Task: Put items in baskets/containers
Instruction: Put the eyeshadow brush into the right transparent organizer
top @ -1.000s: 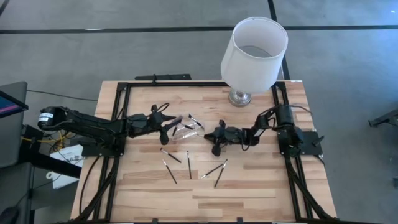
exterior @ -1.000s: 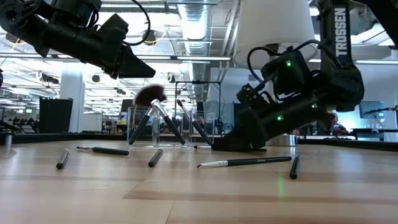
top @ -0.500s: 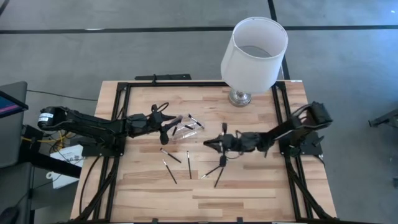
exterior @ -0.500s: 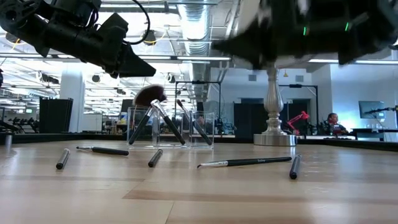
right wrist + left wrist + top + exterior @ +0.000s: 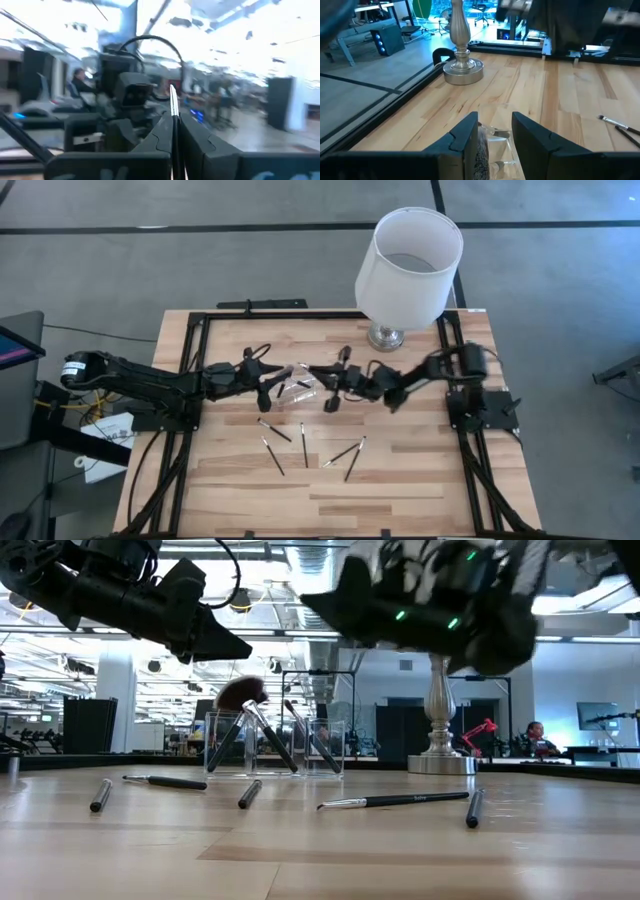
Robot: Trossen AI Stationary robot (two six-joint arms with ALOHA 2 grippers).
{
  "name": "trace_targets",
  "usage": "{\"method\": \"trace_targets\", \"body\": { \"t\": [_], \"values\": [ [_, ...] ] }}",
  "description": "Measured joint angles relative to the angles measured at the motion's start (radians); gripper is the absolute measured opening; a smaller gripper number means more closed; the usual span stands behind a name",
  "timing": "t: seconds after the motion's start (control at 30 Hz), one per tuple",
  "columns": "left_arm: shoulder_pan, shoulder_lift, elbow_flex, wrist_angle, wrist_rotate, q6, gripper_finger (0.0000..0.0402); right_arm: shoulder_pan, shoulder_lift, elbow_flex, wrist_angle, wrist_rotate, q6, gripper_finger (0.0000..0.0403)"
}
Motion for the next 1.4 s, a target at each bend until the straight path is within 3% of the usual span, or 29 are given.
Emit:
{"method": "trace_targets", "body": {
  "t": [0.23, 0.73, 0.97, 1.4],
  "values": [
    [0.0, 0.0, 0.0, 0.008, 0.0, -0.002, 0.0117, -0.064, 0.2, 0.17, -0.002, -0.072, 0.089, 0.0005],
    [0.0, 0.0, 0.0, 0.005, 0.0, -0.001, 0.0117, -0.109, 0.372, 0.242, 0.0, -0.019, 0.12, 0.0011],
    [0.0, 0.0, 0.0, 0.004, 0.0, 0.0, 0.0117, -0.104, 0.395, 0.263, 0.004, -0.021, 0.12, 0.0015],
    [0.0, 0.0, 0.0, 0.004, 0.0, 0.0, 0.0117, -0.101, 0.395, 0.262, 0.003, -0.02, 0.12, 0.0071]
  ]
}}
